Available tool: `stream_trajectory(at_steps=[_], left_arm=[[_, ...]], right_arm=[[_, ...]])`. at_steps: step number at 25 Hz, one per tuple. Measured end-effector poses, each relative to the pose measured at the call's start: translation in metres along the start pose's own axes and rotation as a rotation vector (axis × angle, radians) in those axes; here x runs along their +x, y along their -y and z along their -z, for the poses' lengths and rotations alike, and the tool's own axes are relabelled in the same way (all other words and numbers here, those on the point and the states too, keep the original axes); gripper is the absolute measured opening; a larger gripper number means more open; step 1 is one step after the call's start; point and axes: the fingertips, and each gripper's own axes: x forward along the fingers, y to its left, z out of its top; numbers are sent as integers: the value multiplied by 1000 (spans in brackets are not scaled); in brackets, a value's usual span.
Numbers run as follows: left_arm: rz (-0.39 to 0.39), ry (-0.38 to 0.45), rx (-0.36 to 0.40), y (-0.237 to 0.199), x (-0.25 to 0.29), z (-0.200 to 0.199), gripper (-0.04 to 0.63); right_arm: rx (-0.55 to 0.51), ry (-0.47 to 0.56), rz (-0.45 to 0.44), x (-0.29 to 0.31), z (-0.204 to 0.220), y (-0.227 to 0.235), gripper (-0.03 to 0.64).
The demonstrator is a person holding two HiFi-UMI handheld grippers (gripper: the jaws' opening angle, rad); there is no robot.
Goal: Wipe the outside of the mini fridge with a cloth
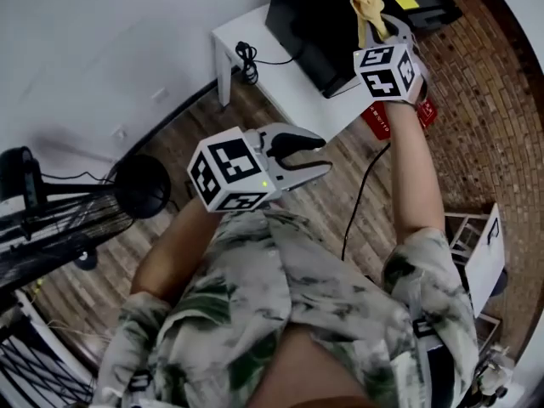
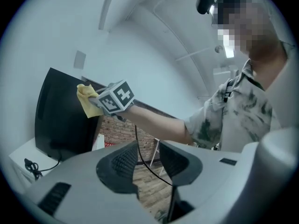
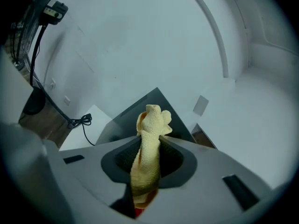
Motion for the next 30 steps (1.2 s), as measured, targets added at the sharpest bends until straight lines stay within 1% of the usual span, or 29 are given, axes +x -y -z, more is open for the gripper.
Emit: stream_trajectory(at_steps=[3,6,9,15,23,30], left_arm=[[-16,14,-24,-4,-9,4,138],[-22,6,-32,-9,-11,6,138],[-26,5,-39,-11,-11,8,138],[-36,10,-59,-14,-20,17,138],[-73,7,-83,-19,-34,26,138],[-96,3,-99,-20,-46,36,138]], right_arm=[[-62,-47,8,9,11,-17,97],[-112,-76,17,21,20,-32,97],[-111,-102,-14,31,35,-54,97],[-142,-156,-74,51,58,-98,97],[-214,-244,-160,80,94,-159,97],[-249,-315,-252,101,119,-212,98]])
